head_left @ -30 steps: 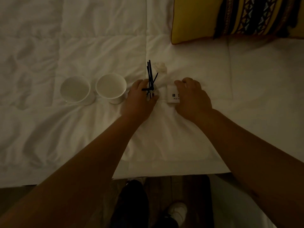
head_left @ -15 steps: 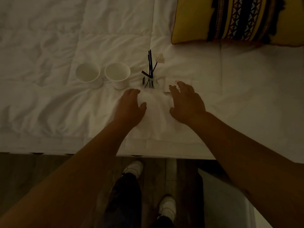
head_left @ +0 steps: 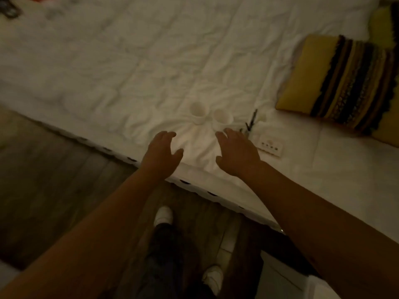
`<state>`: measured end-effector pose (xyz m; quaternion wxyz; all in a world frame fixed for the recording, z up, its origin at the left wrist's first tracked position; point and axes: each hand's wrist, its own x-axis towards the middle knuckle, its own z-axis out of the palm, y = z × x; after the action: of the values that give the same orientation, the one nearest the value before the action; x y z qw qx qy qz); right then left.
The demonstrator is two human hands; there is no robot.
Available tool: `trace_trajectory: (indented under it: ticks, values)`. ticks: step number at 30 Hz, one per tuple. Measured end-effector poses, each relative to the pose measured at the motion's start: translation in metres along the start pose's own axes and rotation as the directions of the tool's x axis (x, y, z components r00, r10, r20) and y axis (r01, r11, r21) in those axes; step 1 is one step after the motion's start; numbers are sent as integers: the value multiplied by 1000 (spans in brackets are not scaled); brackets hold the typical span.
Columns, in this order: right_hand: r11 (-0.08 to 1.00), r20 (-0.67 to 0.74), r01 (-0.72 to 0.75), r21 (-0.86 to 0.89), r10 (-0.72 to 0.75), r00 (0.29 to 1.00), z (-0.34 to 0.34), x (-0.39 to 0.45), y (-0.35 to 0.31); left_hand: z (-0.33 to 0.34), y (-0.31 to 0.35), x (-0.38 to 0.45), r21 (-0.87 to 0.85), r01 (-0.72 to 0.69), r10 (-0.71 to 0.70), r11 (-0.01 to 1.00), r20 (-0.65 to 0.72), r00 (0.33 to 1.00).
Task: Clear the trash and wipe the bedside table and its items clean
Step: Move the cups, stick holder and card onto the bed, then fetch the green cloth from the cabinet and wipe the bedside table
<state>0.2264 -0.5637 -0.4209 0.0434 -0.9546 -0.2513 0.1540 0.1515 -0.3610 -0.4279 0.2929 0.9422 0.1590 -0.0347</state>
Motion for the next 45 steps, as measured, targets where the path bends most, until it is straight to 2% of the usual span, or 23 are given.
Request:
trace_trajectory:
  ticks: [6, 12, 15, 18, 22, 29, 33, 45]
  values:
    - [953, -14, 302, -4, -302, 953, -45, 14, -151, -124, -66, -53, 7, 206, -203, 979, -131, 970]
    - [814, 3, 580, -12, -580, 815, -73, 15, -345, -245, -166, -142, 14, 380, -361, 925, -282, 889]
    - [736, 1, 676, -47, -677, 736, -77, 14, -430, -289, -215, -183, -2, 427, -401, 904, -345, 849]
    - [680, 13, 731, -62, -731, 682, -84, 12, -500, -330, -257, -216, -1, 519, -489, 855, -340, 804]
    - [615, 19, 787, -57, -787, 616, -94, 2, -583, -378, -303, -253, -34, 556, -527, 831, -370, 765]
    - [532, 1, 840, -111, -845, 535, -123, 12, -679, -446, -350, -281, -36, 582, -541, 812, -421, 728]
    - [514, -14, 846, -143, -855, 518, -132, 35, -715, -473, -370, -270, -29, 602, -546, 798, -456, 703]
    - [438, -97, 882, -175, -899, 427, -181, 187, -830, -601, -445, -138, 43, 607, -488, 793, -552, 676]
